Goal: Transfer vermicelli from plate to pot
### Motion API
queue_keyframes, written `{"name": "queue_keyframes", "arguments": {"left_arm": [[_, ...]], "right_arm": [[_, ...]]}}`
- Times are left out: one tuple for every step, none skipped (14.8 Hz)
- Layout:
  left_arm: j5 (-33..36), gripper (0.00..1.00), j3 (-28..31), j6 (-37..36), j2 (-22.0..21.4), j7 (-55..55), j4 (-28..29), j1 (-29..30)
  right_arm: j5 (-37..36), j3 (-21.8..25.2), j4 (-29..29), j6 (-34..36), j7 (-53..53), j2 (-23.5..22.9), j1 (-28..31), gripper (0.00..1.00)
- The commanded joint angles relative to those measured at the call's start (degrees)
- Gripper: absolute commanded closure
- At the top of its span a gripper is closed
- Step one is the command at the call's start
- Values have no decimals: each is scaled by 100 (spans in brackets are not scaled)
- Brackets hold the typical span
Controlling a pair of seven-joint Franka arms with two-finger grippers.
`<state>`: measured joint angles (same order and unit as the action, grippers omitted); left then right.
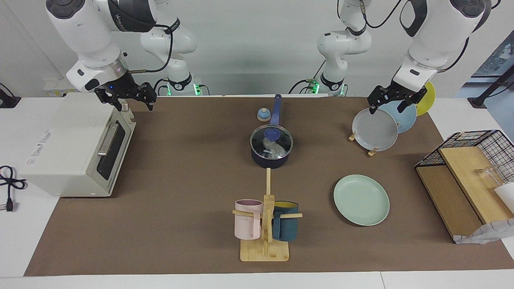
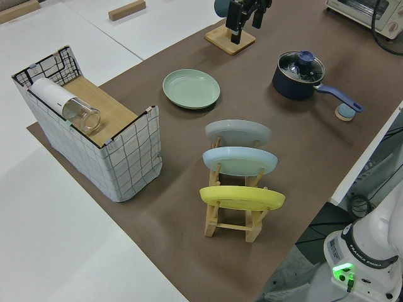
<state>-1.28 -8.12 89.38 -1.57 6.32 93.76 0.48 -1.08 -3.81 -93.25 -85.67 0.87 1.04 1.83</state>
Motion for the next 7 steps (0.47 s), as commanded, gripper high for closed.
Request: {"name": "queue_keyframes", "arguments": {"left_arm": [[-47, 0, -49, -34, -89, -25, 64, 84], [-47, 0, -49, -34, -89, -17, 64, 84], [-47, 0, -49, -34, -89, -25, 64, 84], [-56, 0, -49, -34, -89, -17, 64, 84], [-48, 0, -49, -34, -89, -17, 64, 84], [-47, 0, -49, -34, -89, -25, 64, 84], [-47, 0, -49, -34, -89, -25, 64, 84]], "right_arm": [[55, -67, -18, -99, -96, 72, 72, 0], [64, -67, -18, -116, -79, 81, 72, 0], [64, -67, -18, -116, -70, 81, 72, 0], [64, -67, -18, -108, -70, 90, 63, 0], [64, -67, -18, -108, -79, 90, 63, 0], [64, -67, -18, -108, -79, 90, 72, 0], [64, -67, -18, -108, -79, 90, 72, 0]]}}
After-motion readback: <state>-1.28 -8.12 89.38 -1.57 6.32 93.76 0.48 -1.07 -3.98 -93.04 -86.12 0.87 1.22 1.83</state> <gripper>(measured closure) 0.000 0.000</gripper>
